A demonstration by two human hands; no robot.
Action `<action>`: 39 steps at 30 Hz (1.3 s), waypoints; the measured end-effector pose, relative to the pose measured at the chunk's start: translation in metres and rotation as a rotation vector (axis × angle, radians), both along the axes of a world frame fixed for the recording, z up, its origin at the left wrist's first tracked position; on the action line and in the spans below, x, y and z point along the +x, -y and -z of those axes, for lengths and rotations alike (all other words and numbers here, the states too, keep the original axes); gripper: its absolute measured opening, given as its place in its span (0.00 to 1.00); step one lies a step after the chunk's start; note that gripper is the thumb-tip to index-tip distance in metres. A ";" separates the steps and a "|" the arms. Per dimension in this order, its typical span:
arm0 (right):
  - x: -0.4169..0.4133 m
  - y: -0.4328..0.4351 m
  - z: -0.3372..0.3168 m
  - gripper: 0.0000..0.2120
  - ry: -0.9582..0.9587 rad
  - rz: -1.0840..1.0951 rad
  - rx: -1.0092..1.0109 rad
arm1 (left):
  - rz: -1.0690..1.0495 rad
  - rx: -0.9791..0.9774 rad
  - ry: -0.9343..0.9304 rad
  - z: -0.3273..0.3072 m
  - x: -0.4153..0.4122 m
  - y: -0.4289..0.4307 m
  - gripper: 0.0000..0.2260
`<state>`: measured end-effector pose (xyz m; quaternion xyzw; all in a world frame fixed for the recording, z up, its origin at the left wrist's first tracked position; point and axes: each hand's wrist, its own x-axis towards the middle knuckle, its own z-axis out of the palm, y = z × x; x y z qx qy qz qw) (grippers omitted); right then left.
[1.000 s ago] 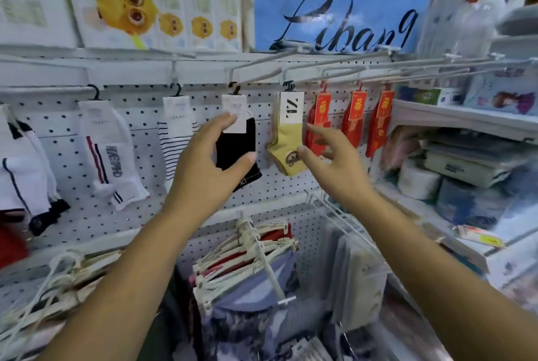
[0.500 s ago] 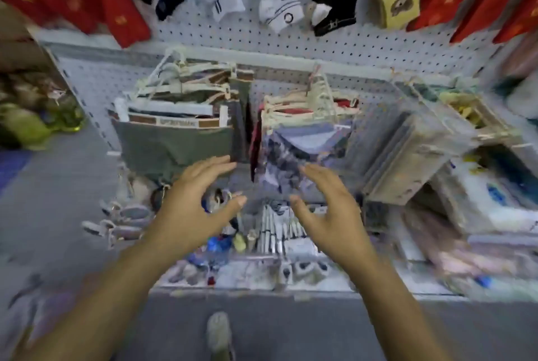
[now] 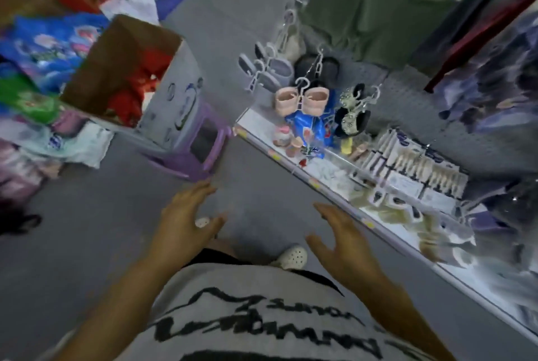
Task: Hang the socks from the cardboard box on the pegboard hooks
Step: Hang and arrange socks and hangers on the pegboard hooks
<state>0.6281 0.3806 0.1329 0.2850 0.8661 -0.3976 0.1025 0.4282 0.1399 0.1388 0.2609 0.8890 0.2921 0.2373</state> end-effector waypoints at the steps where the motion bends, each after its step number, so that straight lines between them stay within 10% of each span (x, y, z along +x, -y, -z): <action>1: -0.007 0.008 0.005 0.29 0.030 -0.044 -0.004 | -0.053 -0.005 0.015 0.003 -0.004 0.018 0.31; 16: -0.299 0.197 0.032 0.30 -0.217 -0.267 -0.051 | -0.311 -0.097 -0.018 -0.008 -0.205 0.222 0.26; 39: -0.577 0.113 0.086 0.25 -0.067 -0.465 -0.105 | -0.570 -0.179 0.032 0.061 -0.412 0.139 0.28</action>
